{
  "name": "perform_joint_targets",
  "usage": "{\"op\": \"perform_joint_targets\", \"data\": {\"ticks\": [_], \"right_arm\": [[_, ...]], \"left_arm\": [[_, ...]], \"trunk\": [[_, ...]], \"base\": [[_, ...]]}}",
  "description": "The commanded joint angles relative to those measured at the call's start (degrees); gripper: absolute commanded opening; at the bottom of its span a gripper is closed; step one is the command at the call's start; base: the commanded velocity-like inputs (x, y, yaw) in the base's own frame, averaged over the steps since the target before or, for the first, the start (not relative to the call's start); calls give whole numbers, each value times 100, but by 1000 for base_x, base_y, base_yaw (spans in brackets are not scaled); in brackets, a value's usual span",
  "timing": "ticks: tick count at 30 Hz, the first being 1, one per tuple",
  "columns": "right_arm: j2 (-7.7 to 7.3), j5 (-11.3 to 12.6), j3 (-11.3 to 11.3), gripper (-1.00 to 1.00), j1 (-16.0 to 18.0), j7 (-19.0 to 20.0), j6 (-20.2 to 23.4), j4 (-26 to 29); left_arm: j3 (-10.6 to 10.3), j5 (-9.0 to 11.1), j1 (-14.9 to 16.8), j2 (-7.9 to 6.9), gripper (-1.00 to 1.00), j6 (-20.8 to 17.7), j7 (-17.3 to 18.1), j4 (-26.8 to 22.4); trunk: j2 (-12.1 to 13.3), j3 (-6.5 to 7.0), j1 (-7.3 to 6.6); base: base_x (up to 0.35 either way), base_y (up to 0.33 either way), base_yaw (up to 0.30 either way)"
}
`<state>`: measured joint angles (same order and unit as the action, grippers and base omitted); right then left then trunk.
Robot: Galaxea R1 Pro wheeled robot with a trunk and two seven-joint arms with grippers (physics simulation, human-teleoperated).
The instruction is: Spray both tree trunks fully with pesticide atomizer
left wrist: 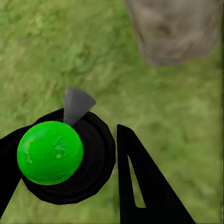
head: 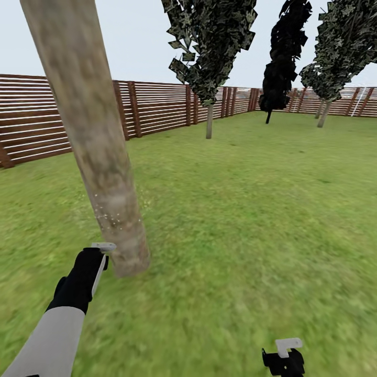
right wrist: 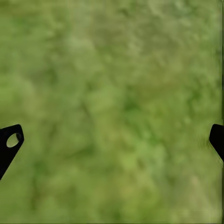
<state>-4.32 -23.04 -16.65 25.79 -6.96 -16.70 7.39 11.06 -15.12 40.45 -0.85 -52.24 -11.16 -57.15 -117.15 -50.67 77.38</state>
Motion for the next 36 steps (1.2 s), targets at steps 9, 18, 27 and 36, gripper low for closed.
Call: {"op": "perform_joint_targets", "data": {"ticks": [9, 18, 27, 36], "right_arm": [[3, -62, -40, 100, 5, -16, -20, -18], [10, -64, -33, 100, 5, -16, -18, -18], [10, -69, -37, 100, 5, -16, -18, -18], [10, -68, -37, 100, 5, -16, -23, -18]], "left_arm": [[10, 9, -2, -37, -100, -23, -27, -6], [4, 9, -2, -7, -100, -14, -34, -8], [10, 9, -2, -38, -100, -14, -35, -24], [2, 9, -2, -5, -100, -14, -36, -68]], "trunk": [[-2, -5, 1], [-2, -5, 1], [-2, -5, 1], [-2, -5, 1]], "base": [[150, -242, 0], [154, -248, 85], [157, -248, 272], [95, -262, 241]]}}
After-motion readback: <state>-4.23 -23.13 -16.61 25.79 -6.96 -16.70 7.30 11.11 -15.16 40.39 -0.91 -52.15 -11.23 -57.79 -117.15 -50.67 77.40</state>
